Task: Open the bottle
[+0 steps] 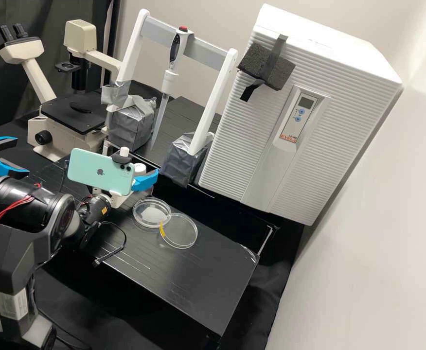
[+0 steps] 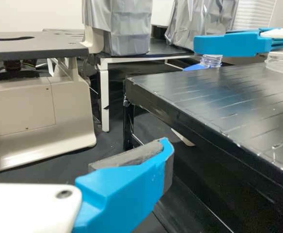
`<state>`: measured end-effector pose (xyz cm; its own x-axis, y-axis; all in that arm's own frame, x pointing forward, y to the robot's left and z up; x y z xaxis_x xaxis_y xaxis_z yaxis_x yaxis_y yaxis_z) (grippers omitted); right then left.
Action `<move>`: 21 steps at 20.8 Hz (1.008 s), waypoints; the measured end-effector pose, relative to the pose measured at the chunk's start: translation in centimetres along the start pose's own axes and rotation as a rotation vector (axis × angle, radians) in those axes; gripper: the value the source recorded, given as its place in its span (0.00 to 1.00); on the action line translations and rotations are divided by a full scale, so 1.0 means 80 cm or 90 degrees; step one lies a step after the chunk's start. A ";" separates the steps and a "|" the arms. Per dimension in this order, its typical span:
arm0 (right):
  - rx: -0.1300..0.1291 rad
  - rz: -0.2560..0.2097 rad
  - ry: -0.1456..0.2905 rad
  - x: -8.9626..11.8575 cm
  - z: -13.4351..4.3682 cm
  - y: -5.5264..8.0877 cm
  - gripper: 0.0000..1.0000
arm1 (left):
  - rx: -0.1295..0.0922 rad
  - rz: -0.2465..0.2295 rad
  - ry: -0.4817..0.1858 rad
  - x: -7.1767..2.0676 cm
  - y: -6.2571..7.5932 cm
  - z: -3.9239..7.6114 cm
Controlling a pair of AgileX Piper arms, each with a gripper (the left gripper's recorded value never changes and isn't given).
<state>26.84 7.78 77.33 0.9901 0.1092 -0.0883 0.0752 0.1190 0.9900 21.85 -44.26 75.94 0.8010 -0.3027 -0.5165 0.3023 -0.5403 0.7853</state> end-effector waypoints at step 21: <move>-0.001 -0.007 -0.007 0.003 0.003 -0.004 0.00 | -0.001 0.002 0.002 0.003 0.001 -0.003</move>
<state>27.07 7.51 77.00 0.9905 0.0970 -0.0974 0.0854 0.1211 0.9890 22.20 -44.19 75.97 0.8037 -0.3013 -0.5131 0.3008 -0.5383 0.7872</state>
